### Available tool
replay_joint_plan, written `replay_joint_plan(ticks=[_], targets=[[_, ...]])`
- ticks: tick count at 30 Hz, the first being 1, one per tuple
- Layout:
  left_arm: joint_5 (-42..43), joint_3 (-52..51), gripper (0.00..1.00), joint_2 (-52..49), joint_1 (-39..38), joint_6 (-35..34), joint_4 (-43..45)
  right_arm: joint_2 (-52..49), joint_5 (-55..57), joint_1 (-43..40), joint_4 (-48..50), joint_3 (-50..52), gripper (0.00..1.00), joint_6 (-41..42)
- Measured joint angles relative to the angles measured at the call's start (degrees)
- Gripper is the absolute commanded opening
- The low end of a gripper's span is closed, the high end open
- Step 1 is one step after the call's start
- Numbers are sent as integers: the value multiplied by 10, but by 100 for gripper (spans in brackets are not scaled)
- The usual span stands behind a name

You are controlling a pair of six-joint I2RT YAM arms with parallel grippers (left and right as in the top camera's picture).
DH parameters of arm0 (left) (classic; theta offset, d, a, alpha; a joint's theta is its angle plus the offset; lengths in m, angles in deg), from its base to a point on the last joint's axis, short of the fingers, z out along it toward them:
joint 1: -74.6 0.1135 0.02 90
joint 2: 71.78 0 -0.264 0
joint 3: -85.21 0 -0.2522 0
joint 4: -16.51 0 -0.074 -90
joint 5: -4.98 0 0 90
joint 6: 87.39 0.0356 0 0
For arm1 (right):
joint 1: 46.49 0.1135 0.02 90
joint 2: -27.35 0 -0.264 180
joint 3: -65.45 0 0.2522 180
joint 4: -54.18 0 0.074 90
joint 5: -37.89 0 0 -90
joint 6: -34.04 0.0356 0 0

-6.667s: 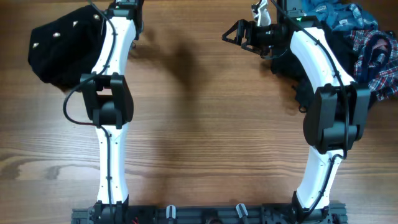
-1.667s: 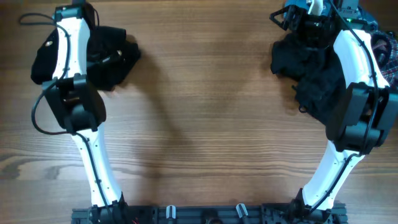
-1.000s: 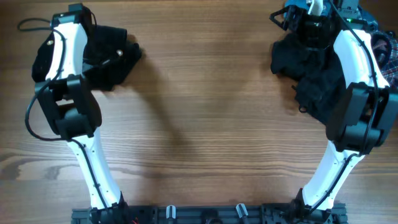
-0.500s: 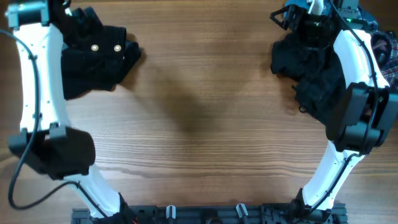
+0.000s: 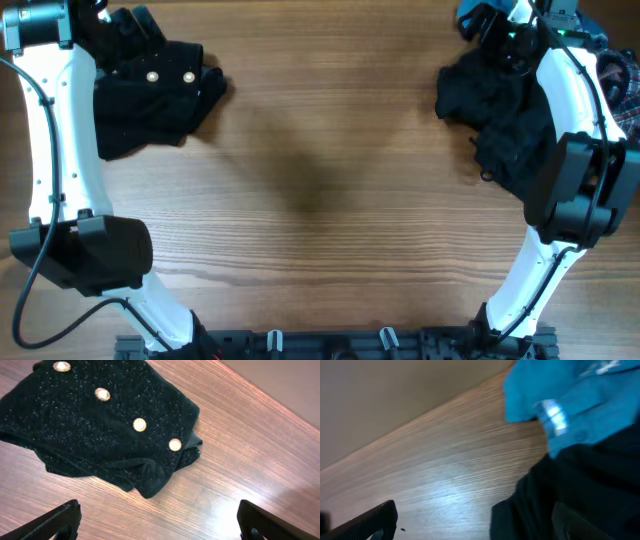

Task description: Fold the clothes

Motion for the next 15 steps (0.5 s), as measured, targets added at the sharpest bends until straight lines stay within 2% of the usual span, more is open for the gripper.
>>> replay_joint_plan(ticks=[9,15], targets=[[9,0,100,0,0,2,2,0,22,0,1,0,100,9],[41,0,100,0,0,50,18,0,23,0,1,0,100,9]])
